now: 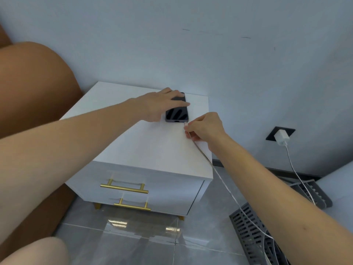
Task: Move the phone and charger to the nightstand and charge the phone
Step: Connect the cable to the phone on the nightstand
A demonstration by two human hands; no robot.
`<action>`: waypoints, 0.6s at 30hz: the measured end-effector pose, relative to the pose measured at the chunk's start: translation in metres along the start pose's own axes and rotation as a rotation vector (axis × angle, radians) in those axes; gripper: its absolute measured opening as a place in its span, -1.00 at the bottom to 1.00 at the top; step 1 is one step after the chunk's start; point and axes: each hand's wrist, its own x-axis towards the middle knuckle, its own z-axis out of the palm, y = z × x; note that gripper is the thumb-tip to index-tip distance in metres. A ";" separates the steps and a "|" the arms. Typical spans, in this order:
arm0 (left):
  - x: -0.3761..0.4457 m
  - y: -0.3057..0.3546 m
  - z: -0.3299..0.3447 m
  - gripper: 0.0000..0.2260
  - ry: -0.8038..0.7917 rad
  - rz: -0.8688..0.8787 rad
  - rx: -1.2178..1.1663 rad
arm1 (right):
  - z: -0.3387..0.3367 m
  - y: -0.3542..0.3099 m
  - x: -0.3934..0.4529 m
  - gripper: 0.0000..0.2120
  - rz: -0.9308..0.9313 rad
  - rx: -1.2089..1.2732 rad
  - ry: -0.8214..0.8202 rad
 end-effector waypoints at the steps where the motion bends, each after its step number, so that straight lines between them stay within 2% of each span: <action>1: 0.008 0.000 -0.001 -0.12 -0.028 0.031 0.022 | 0.001 0.000 0.000 -0.93 0.004 0.009 -0.001; 5: 0.026 0.006 -0.006 -0.37 -0.078 0.166 0.071 | 0.005 0.004 -0.001 -0.89 -0.020 0.008 0.024; 9: 0.033 0.003 -0.012 -0.42 -0.124 0.209 0.125 | 0.012 0.011 -0.004 -0.83 -0.056 0.021 0.099; 14: 0.037 0.005 -0.016 -0.43 -0.181 0.107 0.061 | 0.016 0.011 -0.005 -0.84 -0.053 0.065 0.152; 18: 0.035 0.010 -0.021 -0.46 -0.156 0.082 0.055 | 0.018 0.009 -0.006 -0.82 -0.055 0.069 0.170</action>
